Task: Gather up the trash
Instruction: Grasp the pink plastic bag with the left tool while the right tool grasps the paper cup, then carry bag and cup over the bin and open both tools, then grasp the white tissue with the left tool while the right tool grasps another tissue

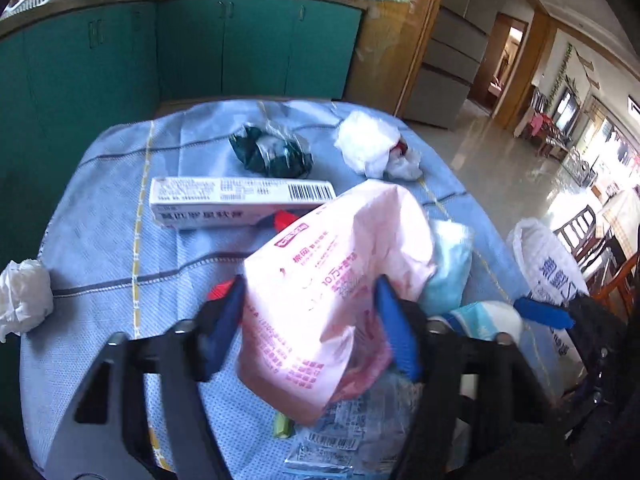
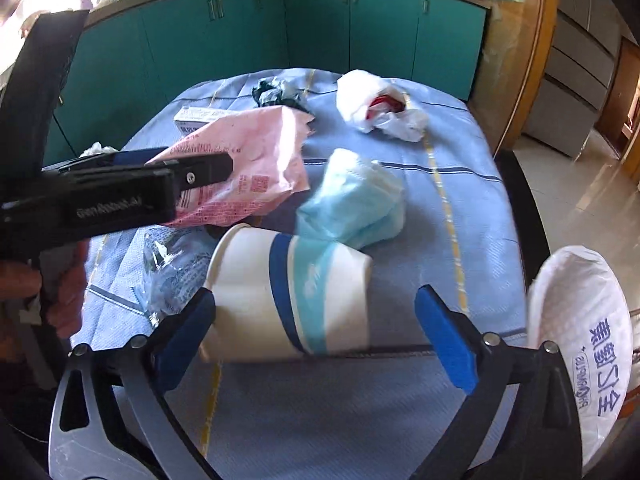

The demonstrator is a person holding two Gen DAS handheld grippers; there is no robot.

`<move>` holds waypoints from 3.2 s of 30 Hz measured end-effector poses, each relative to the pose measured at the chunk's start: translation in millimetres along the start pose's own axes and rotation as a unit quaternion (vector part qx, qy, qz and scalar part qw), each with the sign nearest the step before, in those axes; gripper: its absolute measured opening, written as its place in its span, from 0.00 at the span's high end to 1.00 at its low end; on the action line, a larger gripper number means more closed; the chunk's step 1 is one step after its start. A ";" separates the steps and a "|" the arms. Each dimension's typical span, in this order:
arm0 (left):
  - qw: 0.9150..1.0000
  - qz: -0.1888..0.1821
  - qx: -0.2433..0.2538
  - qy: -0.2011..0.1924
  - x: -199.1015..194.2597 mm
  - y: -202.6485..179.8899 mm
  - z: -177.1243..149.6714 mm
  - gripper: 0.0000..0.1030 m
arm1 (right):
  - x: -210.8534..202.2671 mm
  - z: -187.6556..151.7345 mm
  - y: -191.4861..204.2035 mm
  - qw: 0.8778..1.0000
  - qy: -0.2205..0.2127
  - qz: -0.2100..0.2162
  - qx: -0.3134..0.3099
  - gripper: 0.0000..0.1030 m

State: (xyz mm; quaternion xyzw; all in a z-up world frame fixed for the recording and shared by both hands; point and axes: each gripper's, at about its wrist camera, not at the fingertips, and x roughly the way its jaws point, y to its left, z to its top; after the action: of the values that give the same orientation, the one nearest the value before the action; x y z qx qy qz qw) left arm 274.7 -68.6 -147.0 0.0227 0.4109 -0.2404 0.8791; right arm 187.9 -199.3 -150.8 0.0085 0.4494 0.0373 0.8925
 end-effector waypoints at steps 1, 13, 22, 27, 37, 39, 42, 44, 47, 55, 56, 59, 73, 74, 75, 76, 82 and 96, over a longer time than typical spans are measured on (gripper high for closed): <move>1.000 -0.001 0.003 -0.004 -1.2 -0.2 -1.9 0.43 | 0.7 0.2 2.2 1.000 -0.006 0.003 -0.003 0.03; 0.995 0.017 0.016 -0.093 -73.2 -4.9 -16.8 0.61 | -0.6 -4.7 14.0 0.999 -0.009 0.050 -0.019 0.09; 0.987 0.055 0.011 -0.153 -115.6 -6.5 -42.4 0.60 | -29.0 -17.1 1.4 0.994 -0.035 0.099 0.011 0.52; 0.987 0.054 0.007 -0.150 -117.3 -2.9 -47.1 0.60 | -39.0 -24.9 10.6 0.996 -0.048 0.060 -0.039 0.33; 0.989 0.054 0.016 -0.138 -113.0 0.3 -48.1 0.58 | -0.9 -22.2 42.7 0.976 -0.005 0.003 -0.219 0.05; 0.988 0.056 0.018 -0.140 -113.6 0.3 -48.2 0.58 | 2.2 -22.3 41.0 0.977 0.004 0.024 -0.210 0.23; 0.988 0.055 0.015 -0.146 -116.0 0.4 -48.9 0.58 | -1.1 -26.4 42.1 0.977 -0.001 0.033 -0.211 0.25; 0.987 0.055 0.015 -0.153 -118.2 -0.4 -49.5 0.58 | -8.0 -31.3 44.0 0.977 -0.012 0.033 -0.210 0.25; 0.985 0.058 0.013 -0.164 -125.5 -8.4 -51.1 0.58 | -28.0 -39.3 44.9 0.979 -0.038 0.021 -0.200 0.25; 0.975 0.048 0.050 -0.212 -148.5 -78.0 -40.1 0.58 | -131.8 -61.8 -42.7 0.985 -0.143 -0.063 -0.077 0.25; 0.974 0.039 0.050 -0.217 -148.8 -88.9 -36.5 0.58 | -143.3 -65.9 -57.6 0.983 -0.152 -0.084 -0.060 0.25; 0.974 -0.008 0.046 -0.223 -141.9 -130.5 -28.5 0.58 | -173.3 -82.2 -105.9 0.974 -0.164 -0.157 -0.010 0.25; 0.978 -0.111 0.142 -0.100 12.1 -294.9 -30.1 0.50 | -132.7 -139.1 -227.9 0.953 -0.071 -0.236 0.175 0.25; 0.978 -0.116 0.147 -0.090 21.5 -300.4 -30.8 0.46 | -130.6 -141.4 -232.4 0.952 -0.068 -0.236 0.184 0.24; 0.978 -0.121 0.151 -0.083 26.6 -303.0 -31.3 0.40 | -128.1 -143.4 -236.7 0.950 -0.065 -0.238 0.192 0.24; 0.977 -0.123 0.153 -0.077 31.0 -304.4 -31.8 0.33 | -126.1 -144.0 -239.2 0.948 -0.062 -0.243 0.196 0.24; 0.974 -0.096 0.171 -0.112 6.3 -276.4 -24.7 0.18 | -122.4 -138.6 -237.0 0.945 -0.065 -0.256 0.190 0.19; 0.962 0.132 0.096 -0.218 -122.5 -55.6 1.2 0.10 | -120.6 -61.5 -151.4 0.963 -0.127 -0.212 0.104 0.09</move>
State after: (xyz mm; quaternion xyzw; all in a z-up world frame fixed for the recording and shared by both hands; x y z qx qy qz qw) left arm 184.1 -68.5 -47.6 0.1079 0.1773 -0.1591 0.9652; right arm 75.9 -360.3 -98.1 0.0103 0.3248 -0.2015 0.9240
